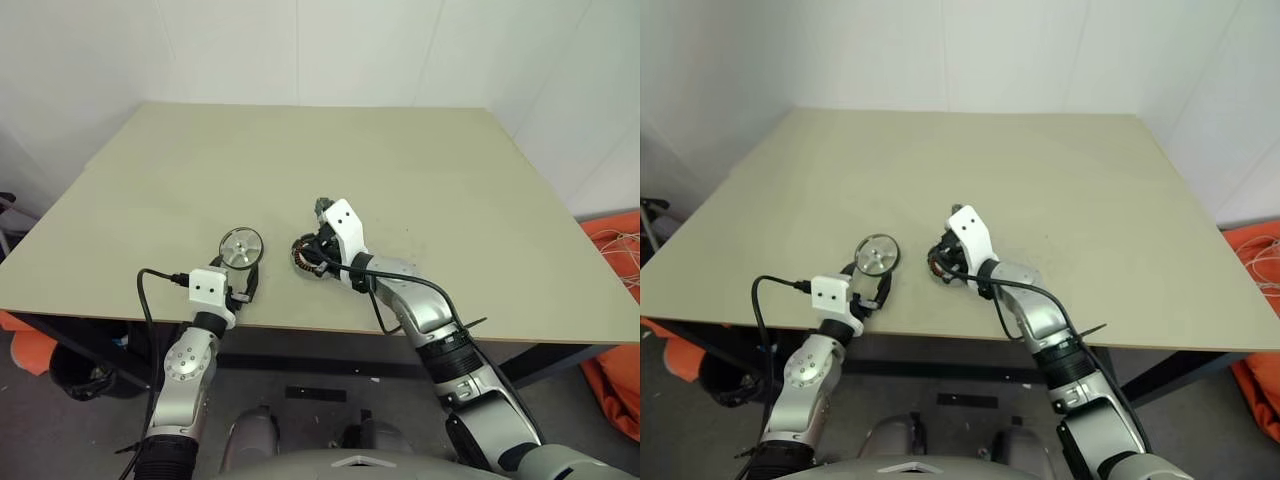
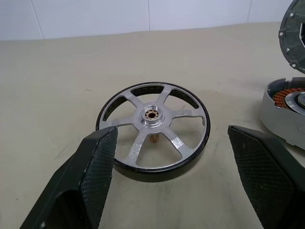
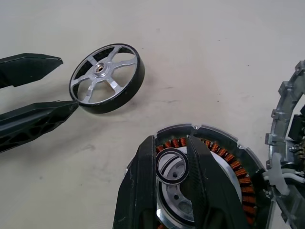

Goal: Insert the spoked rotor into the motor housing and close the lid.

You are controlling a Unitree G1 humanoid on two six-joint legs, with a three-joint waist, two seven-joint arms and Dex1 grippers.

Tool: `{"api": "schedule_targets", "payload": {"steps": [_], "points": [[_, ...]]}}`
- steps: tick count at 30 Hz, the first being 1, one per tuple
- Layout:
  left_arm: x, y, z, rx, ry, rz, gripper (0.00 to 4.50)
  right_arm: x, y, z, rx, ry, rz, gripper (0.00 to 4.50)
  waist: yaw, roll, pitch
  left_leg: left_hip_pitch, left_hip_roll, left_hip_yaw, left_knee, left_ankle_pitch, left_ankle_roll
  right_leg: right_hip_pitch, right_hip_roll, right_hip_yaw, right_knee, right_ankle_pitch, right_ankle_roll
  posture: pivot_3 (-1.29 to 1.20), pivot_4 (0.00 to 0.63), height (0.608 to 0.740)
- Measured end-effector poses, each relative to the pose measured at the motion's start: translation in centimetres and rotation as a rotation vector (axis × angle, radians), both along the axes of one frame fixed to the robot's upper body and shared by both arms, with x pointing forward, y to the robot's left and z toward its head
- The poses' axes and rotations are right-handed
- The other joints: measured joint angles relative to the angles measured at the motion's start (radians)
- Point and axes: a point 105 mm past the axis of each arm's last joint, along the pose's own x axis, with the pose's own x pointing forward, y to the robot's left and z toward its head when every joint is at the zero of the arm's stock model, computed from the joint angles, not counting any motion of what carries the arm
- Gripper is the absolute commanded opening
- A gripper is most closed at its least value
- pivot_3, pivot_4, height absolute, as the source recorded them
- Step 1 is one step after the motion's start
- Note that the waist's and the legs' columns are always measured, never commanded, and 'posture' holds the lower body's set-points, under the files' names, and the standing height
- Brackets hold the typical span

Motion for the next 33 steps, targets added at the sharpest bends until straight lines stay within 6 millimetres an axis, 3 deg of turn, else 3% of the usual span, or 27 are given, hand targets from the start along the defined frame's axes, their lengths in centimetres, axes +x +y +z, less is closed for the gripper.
{"api": "schedule_targets", "payload": {"steps": [17, 32, 33], "points": [[0.3, 0.0, 0.3, 0.000, -0.012, -0.001, 3.93, 0.3, -0.9, -1.5, -0.050, 0.036, -0.025, 0.59, 0.000, 0.000, 0.000, 0.000, 0.000, 0.000, 0.000, 0.000, 0.000, 0.000, 0.000, 0.000, 0.000, 0.000, 0.000, 0.00, 0.000, 0.740], [0.4, -0.1, 0.5, -0.001, -0.018, -0.003, 3.93, 0.8, -1.1, -1.1, -0.062, 0.019, -0.045, 0.59, 0.000, 0.000, 0.000, 0.000, 0.000, 0.000, 0.000, 0.000, 0.000, 0.000, 0.000, 0.000, 0.000, 0.000, 0.000, 0.00, 0.000, 0.740], [0.4, -0.1, 0.5, -0.001, -0.018, -0.003, 3.93, 0.8, -1.1, -1.2, -0.062, 0.019, -0.045, 1.31, 0.000, 0.000, 0.000, 0.000, 0.000, 0.000, 0.000, 0.000, 0.000, 0.000, 0.000, 0.000, 0.000, 0.000, 0.000, 0.00, 0.000, 0.740]]}}
